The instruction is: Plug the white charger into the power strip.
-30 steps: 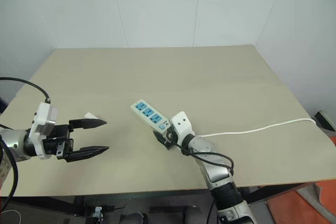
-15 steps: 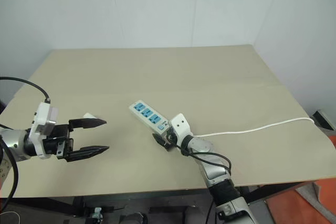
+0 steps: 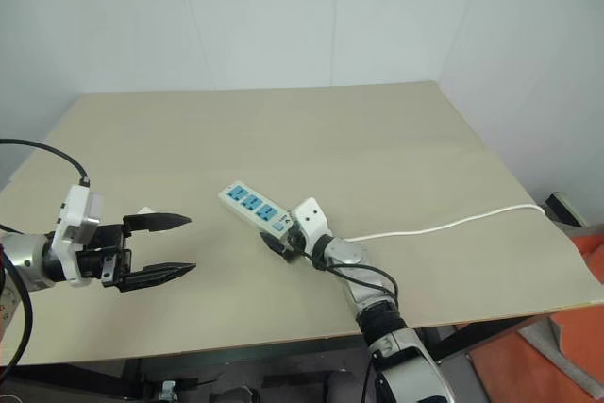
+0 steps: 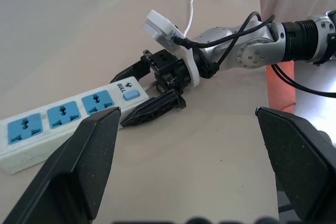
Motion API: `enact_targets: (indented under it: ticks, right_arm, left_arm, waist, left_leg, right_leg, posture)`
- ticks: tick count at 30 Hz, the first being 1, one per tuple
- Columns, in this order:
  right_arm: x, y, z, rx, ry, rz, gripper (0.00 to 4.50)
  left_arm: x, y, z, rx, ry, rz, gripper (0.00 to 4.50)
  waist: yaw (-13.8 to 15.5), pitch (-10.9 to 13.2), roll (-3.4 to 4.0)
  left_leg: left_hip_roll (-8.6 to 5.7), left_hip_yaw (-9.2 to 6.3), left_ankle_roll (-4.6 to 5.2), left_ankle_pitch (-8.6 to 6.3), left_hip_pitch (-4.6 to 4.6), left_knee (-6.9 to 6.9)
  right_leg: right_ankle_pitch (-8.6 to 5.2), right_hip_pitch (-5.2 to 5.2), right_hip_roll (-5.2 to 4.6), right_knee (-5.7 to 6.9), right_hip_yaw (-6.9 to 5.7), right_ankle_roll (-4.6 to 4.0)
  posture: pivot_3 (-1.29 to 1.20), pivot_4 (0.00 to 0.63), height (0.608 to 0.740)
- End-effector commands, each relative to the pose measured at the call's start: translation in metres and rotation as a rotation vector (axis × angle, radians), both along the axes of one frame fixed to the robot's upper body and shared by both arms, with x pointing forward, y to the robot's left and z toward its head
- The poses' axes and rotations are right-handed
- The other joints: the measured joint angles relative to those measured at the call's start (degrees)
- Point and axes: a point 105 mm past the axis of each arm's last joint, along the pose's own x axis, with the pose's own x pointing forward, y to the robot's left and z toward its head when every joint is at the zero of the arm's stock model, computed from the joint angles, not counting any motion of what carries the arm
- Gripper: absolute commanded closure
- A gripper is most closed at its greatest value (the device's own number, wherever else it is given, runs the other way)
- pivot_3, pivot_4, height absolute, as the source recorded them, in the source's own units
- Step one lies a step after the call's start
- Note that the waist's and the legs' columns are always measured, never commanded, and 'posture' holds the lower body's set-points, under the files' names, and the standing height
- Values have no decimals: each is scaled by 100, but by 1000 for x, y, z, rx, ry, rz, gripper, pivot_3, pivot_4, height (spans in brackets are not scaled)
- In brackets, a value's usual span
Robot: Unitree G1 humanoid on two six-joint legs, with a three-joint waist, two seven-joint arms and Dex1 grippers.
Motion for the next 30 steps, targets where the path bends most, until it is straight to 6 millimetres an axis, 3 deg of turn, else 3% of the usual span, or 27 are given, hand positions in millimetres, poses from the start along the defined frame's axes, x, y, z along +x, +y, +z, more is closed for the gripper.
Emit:
enact_targets:
  ticks: [1,6,10,12,19,24,30]
  right_arm:
    - [-3,14,-5,16,27,35,44]
    - [-5,14,-20,-45,55,65,44]
    - [-6,13,-23,-65,35,79,951]
    - [-5,12,-21,-67,23,80,1087]
    - [-8,0,10,-2,-54,164,1087]
    - [-21,-13,31,10,-84,320,1087]
    - [-41,-24,38,-22,-79,501,1087]
  left_arm:
    - [-2,-2,10,2,-47,-10,0]
    - [-3,-2,10,3,-46,-11,0]
    - [-3,-2,10,5,-45,-10,0]
    - [-3,-1,10,6,-45,-8,0]
    - [-2,0,11,12,-46,-10,0]
    - [0,1,11,19,-45,-13,0]
    - [2,9,13,61,-46,0,0]
  waist:
    - [-15,0,0]
    - [-17,0,-1]
    - [-12,-1,-2]
    - [-11,-1,-2]
    - [27,1,1]
    - [111,4,3]
    - [164,11,7]
  left_leg:
    - [8,0,0,0,4,-3]
    - [42,3,0,0,22,-3]
    - [72,8,-1,-1,29,-5]
    - [78,10,-1,-1,29,-9]
    - [78,18,-2,-1,18,-10]
    - [77,23,-2,-1,-50,-6]
    - [77,27,-2,-1,-68,-3]
  right_leg:
    - [0,-1,9,2,1,-3]
    - [8,5,50,4,6,-21]
    - [9,5,82,4,12,-26]
    - [9,2,90,4,12,-32]
    - [8,-9,89,2,19,-36]
    - [11,-83,89,8,23,-43]
    - [13,-101,90,9,24,-47]
  posture:
    - [0,150,740]
    - [0,150,740]
    - [0,150,740]
    - [0,150,740]
    - [0,150,740]
    - [0,150,740]
    - [0,150,740]
